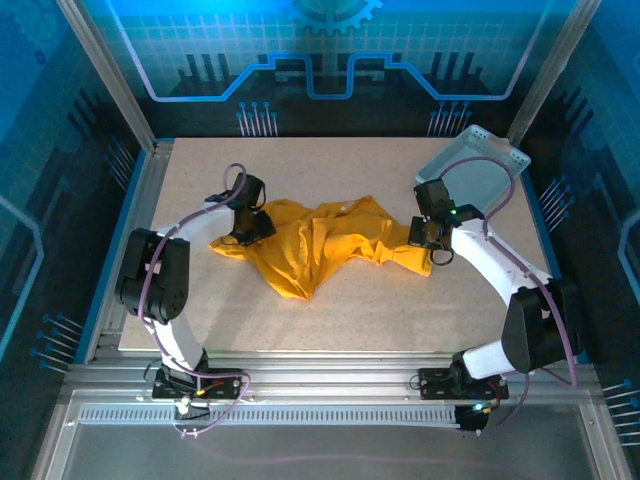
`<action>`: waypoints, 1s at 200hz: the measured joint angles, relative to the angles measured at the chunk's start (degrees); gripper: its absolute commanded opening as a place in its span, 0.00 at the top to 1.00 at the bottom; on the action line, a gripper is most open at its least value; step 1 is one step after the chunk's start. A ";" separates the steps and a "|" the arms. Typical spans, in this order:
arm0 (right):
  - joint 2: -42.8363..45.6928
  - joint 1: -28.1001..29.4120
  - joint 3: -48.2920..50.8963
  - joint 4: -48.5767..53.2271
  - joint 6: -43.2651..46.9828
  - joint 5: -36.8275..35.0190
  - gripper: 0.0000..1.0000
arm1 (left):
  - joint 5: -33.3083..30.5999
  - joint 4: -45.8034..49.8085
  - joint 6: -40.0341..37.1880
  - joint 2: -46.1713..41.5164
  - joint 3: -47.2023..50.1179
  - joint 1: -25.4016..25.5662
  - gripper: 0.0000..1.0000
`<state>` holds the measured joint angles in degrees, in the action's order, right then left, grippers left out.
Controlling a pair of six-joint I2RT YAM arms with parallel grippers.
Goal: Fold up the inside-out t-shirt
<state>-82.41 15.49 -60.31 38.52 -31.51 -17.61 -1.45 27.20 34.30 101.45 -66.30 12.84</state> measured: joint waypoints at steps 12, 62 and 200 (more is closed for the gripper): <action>0.00 0.00 -0.11 0.07 0.00 0.00 1.00 | 0.15 0.24 -0.28 0.00 0.00 0.00 0.80; 0.00 -0.02 -2.19 1.01 0.00 -0.44 1.00 | 0.20 1.86 -0.22 -0.04 -0.37 0.00 0.99; 10.16 -3.34 -27.15 6.27 7.85 -1.49 1.00 | -5.40 7.15 -1.44 -31.69 -17.75 -9.25 1.00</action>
<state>-72.25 12.14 -87.46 44.80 -23.66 -19.09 -6.85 34.35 32.86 69.76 -84.05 3.60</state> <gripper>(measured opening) 0.063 0.054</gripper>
